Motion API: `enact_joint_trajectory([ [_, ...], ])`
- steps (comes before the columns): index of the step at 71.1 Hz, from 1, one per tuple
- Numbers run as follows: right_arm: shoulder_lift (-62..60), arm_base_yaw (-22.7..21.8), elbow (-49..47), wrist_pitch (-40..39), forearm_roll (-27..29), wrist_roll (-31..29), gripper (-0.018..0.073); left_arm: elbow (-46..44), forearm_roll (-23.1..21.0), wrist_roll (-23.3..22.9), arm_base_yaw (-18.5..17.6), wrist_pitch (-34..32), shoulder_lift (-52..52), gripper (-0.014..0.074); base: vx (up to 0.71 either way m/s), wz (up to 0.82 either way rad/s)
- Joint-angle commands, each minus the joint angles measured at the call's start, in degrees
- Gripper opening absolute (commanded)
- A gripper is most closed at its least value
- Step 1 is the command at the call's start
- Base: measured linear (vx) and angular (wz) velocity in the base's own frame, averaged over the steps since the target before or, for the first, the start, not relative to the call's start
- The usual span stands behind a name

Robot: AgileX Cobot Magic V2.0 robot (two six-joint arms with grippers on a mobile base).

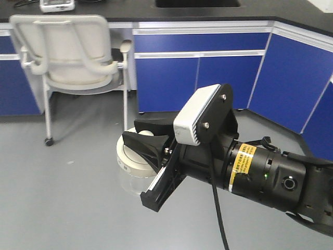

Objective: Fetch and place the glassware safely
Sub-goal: 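Carry the jar in the right gripper while driving across the lab, then hold the jar above the black bench with the right gripper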

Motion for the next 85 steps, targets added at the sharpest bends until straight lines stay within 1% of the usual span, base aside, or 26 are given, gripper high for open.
enact_joint_trajectory([
  [1,-1.98,-0.30,-1.60,-4.52,1.42,-0.37,-0.0004,-1.55,-0.25,-0.36,-0.08,-4.00,0.49,-0.0007,0.30,-0.37],
  [19,-1.98,-0.30,-1.60,-4.52,1.42,-0.37,-0.0004,-1.55,-0.25,-0.36,-0.08,-4.00,0.49,-0.0007,0.26,-0.54],
  [85,-1.98,-0.30,-1.60,-4.52,1.42,-0.37,-0.0004,-1.55,-0.25,-0.36,-0.08,-4.00,0.49,-0.0007,0.19,-0.76],
])
